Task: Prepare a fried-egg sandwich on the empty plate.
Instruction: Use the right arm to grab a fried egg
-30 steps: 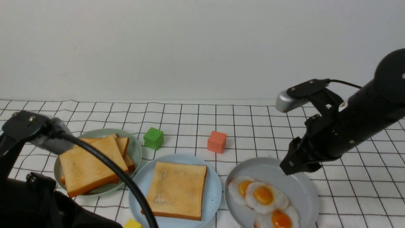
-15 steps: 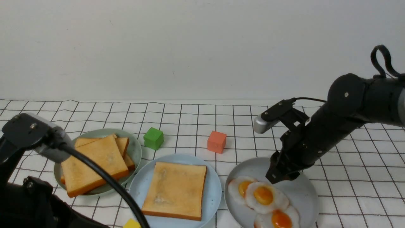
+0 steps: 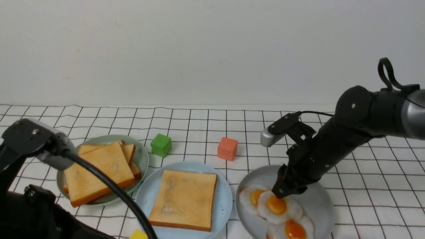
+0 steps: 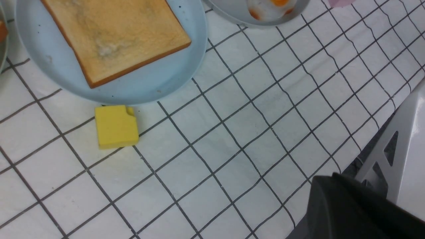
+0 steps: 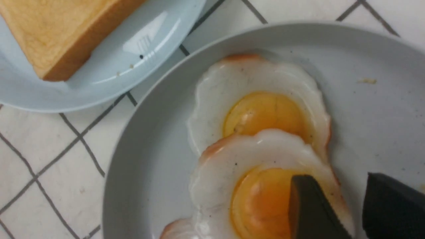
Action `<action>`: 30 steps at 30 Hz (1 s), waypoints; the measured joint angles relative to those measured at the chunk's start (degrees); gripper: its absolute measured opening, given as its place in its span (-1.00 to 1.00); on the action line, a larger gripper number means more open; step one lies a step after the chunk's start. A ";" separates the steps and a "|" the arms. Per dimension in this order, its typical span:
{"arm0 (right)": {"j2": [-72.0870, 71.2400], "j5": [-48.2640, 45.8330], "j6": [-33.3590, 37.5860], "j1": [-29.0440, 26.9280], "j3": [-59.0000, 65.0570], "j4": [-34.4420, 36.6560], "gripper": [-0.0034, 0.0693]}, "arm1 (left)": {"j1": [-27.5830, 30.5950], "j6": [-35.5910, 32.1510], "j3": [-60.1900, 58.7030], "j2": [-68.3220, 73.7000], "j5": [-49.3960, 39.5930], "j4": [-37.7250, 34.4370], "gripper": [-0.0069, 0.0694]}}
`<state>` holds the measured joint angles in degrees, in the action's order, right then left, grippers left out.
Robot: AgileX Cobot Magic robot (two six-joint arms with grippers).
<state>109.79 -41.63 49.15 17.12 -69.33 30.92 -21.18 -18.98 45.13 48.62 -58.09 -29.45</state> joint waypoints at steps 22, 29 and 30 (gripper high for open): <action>1.27 -1.47 3.98 0.00 -0.64 -0.87 -0.93 | 0.00 0.12 0.00 0.00 0.07 0.24 -0.85; -3.30 -2.64 8.83 0.00 -0.36 -4.93 -0.72 | 0.00 0.12 0.00 0.00 0.07 0.24 -0.85; -3.67 -2.57 9.59 0.00 -0.36 -5.53 -0.67 | 0.00 0.12 0.00 0.00 0.07 0.24 -0.85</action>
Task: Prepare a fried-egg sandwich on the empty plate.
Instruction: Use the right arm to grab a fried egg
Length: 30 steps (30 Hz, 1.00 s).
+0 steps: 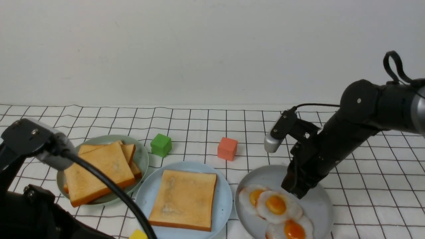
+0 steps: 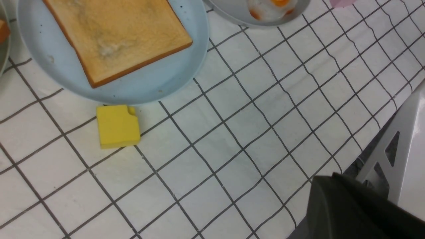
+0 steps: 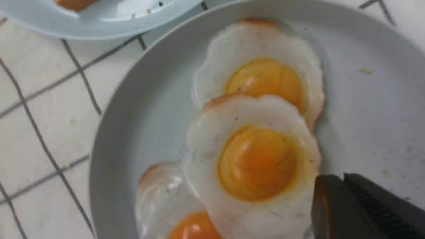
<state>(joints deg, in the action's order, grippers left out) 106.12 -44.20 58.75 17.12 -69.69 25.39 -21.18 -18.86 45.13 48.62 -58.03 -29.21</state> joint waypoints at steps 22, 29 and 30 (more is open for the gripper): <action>4.75 6.93 10.44 0.00 0.00 2.58 -0.35 | 0.00 0.00 0.00 0.00 -0.05 0.20 -0.81; 5.30 5.29 10.46 0.00 0.00 3.20 -0.34 | 0.00 0.00 0.00 0.00 -0.05 0.62 -0.81; 5.30 5.22 10.46 0.00 0.00 3.33 -0.33 | 0.00 0.00 0.00 0.00 -0.05 0.62 -0.81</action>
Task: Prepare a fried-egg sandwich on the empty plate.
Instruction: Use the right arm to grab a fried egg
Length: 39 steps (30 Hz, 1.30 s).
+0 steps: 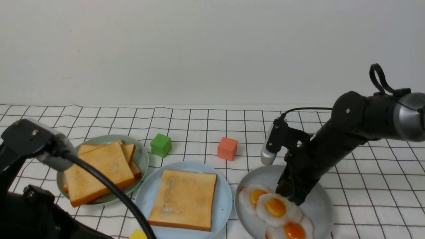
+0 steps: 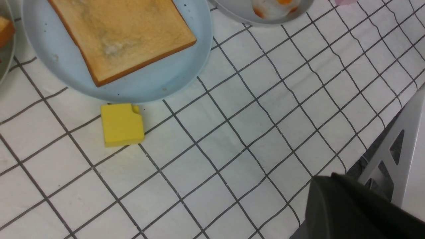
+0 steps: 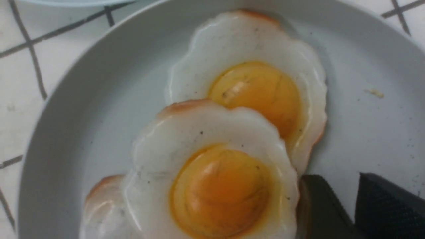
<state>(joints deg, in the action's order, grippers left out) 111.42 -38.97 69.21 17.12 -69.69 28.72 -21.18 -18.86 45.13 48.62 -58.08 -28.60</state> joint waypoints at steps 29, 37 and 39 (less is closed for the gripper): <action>-5.02 -6.96 -0.73 0.00 0.00 -0.93 -0.25 | 0.00 0.00 0.00 0.00 0.40 0.00 -0.74; -1.84 -5.17 -0.74 0.00 0.00 0.33 -0.25 | 0.00 0.00 0.00 0.00 0.40 0.00 -0.72; -0.94 -4.28 -0.74 0.00 0.00 0.33 -0.25 | 0.00 0.00 0.00 0.00 0.40 0.00 -0.72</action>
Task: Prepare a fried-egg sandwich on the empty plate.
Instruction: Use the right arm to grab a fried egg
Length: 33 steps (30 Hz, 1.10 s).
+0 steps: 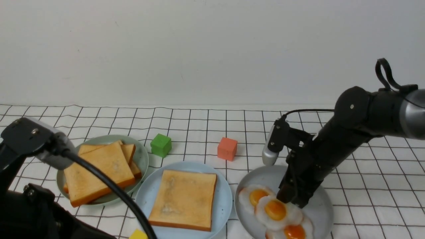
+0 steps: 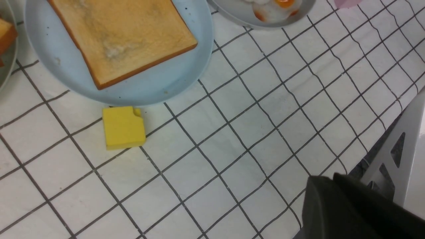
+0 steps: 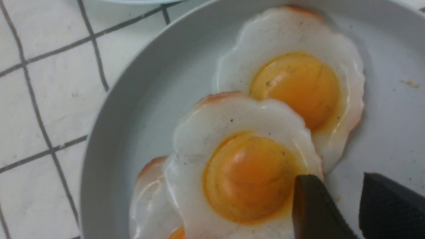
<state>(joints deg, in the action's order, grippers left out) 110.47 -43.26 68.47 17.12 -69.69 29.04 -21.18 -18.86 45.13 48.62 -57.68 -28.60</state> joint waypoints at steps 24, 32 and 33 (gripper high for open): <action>2.17 -2.79 -0.76 -0.18 -0.82 0.86 -0.89 | 0.00 0.00 0.00 0.00 -0.13 -0.25 -0.66; -1.06 -6.13 -5.92 -0.12 -2.25 -1.59 -0.89 | 0.00 0.00 0.00 0.00 1.20 -1.74 -0.63; -2.29 -7.38 -7.00 -0.06 -3.59 -1.52 -0.89 | 0.00 0.13 0.00 0.00 0.65 -1.52 -0.63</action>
<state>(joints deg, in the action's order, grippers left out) 108.18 -50.63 61.47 17.07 -73.28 27.53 -21.18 -18.73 45.13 48.62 -57.03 -30.11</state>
